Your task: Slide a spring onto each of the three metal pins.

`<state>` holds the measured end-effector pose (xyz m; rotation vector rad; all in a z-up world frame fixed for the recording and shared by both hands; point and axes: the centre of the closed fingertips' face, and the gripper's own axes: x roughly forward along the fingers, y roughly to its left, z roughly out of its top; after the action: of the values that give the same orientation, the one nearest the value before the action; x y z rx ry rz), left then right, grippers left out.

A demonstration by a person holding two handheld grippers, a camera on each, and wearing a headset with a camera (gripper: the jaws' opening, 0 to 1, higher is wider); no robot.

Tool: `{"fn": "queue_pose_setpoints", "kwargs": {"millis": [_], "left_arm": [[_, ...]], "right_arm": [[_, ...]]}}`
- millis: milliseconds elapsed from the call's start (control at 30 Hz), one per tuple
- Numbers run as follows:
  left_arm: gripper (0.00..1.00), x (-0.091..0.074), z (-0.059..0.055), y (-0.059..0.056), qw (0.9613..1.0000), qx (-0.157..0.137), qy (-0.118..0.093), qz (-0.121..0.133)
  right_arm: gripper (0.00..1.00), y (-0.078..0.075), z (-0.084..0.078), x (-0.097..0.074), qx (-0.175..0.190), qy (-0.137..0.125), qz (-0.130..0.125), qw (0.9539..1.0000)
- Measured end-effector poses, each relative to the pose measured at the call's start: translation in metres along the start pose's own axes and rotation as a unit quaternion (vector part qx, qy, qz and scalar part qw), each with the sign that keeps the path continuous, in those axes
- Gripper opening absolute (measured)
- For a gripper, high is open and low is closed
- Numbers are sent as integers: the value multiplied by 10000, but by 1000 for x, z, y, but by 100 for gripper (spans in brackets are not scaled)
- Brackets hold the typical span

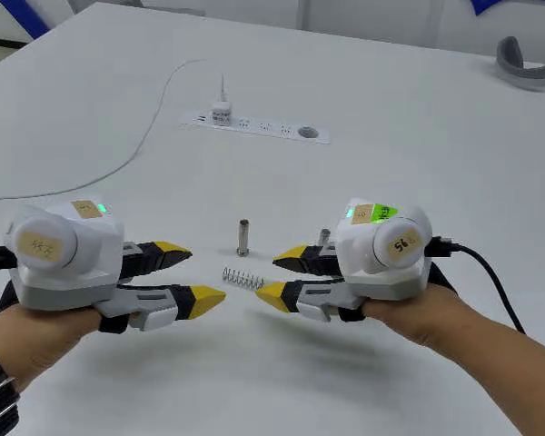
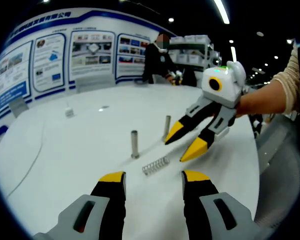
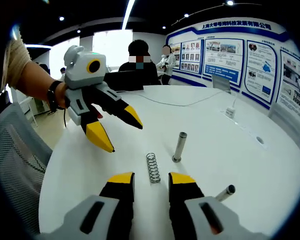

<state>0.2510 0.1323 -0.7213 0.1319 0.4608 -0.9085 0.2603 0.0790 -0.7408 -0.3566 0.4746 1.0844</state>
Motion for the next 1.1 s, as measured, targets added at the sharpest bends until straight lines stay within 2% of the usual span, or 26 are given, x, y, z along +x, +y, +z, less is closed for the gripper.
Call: {"fn": "queue_pose_setpoints", "kwargs": {"millis": [200,533,900,1100], "left_arm": [[45,1,-1,0,10000,12,7,-12],[44,0,0,3,10000,15,-5,3],[42,3,0,1,10000,57,23,-20],[41,7,1,-3,9996,267,79,-67]], "right_arm": [[24,0,-5,12,13,138,101,9999],[20,-3,-13,21,49,302,188,9994],[12,-4,-17,23,160,354,210,9990],[12,0,-21,16,124,489,297,9983]]}}
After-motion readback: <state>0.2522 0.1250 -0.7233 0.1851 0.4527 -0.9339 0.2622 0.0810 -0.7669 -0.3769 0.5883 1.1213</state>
